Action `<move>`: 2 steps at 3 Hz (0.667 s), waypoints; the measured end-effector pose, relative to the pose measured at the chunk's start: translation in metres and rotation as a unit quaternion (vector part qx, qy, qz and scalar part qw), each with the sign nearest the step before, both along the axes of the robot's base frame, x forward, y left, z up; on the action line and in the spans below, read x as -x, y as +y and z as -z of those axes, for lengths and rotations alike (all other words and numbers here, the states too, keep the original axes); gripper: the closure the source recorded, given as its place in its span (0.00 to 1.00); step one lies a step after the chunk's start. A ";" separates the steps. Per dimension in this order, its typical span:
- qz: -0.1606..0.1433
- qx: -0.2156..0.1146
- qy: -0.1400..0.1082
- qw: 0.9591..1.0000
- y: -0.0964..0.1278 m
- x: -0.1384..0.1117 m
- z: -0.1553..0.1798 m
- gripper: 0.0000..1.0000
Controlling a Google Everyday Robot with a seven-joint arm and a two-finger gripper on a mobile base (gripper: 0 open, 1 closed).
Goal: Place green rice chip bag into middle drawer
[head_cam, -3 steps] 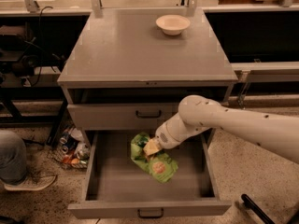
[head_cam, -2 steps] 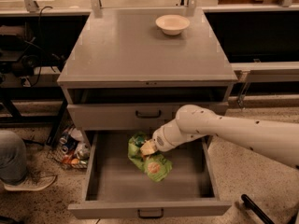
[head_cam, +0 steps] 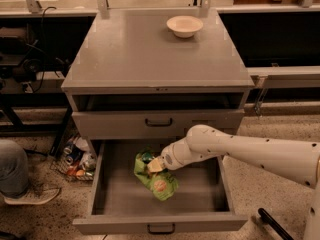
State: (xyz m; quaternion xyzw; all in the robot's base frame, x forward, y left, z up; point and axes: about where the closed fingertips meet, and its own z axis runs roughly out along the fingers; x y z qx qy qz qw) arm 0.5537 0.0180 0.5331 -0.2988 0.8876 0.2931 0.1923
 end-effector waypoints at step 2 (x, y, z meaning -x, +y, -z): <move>-0.006 -0.024 0.011 1.000 0.007 0.009 0.010 0.20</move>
Offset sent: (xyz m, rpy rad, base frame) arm -0.0115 0.0051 -0.0099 0.0663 0.0233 0.0088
